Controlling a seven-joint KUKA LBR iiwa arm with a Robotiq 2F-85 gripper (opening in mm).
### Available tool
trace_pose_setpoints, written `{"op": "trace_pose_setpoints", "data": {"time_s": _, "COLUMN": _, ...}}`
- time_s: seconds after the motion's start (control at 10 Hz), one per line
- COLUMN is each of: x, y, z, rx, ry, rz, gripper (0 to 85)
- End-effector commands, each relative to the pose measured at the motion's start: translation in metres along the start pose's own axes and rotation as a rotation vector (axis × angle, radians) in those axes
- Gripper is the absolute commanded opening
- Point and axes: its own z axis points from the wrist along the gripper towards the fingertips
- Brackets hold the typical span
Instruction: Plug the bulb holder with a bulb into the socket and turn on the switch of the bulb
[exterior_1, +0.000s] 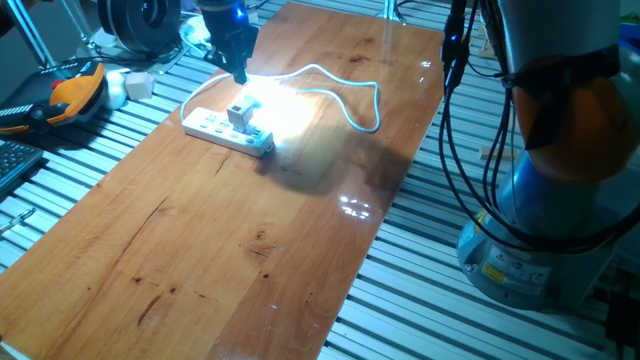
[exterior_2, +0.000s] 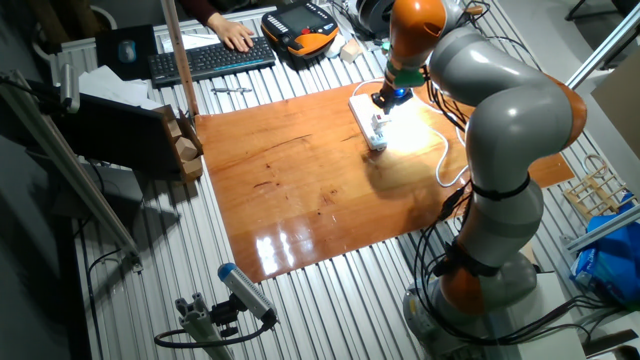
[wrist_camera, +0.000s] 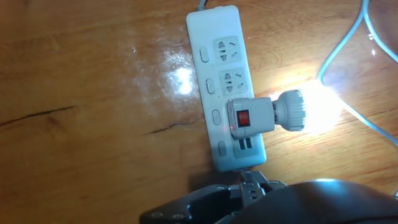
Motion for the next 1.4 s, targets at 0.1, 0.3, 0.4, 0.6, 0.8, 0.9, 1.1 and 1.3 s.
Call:
{"op": "trace_pose_setpoints", "data": {"time_s": 0.1, "x": 0.000, "y": 0.000, "z": 0.000, "rx": 0.007, "ry": 0.012, "rz": 0.018, "gripper": 0.0}}
{"op": "trace_pose_setpoints", "data": {"time_s": 0.3, "x": 0.000, "y": 0.000, "z": 0.000, "rx": 0.029, "ry": 0.025, "rz": 0.023, "gripper": 0.0}}
{"op": "trace_pose_setpoints", "data": {"time_s": 0.4, "x": 0.000, "y": 0.000, "z": 0.000, "rx": 0.017, "ry": 0.026, "rz": 0.021, "gripper": 0.0}}
{"op": "trace_pose_setpoints", "data": {"time_s": 0.6, "x": 0.000, "y": 0.000, "z": 0.000, "rx": -0.002, "ry": 0.026, "rz": -0.012, "gripper": 0.0}}
{"op": "trace_pose_setpoints", "data": {"time_s": 0.8, "x": 0.000, "y": 0.000, "z": 0.000, "rx": 0.009, "ry": 0.054, "rz": -0.032, "gripper": 0.0}}
{"op": "trace_pose_setpoints", "data": {"time_s": 0.9, "x": 0.000, "y": 0.000, "z": 0.000, "rx": 0.015, "ry": 0.056, "rz": -0.047, "gripper": 0.0}}
{"op": "trace_pose_setpoints", "data": {"time_s": 1.1, "x": 0.000, "y": 0.000, "z": 0.000, "rx": -0.026, "ry": 0.053, "rz": -0.067, "gripper": 0.0}}
{"op": "trace_pose_setpoints", "data": {"time_s": 1.3, "x": 0.012, "y": 0.001, "z": -0.019, "rx": -0.035, "ry": 0.057, "rz": -0.076, "gripper": 0.0}}
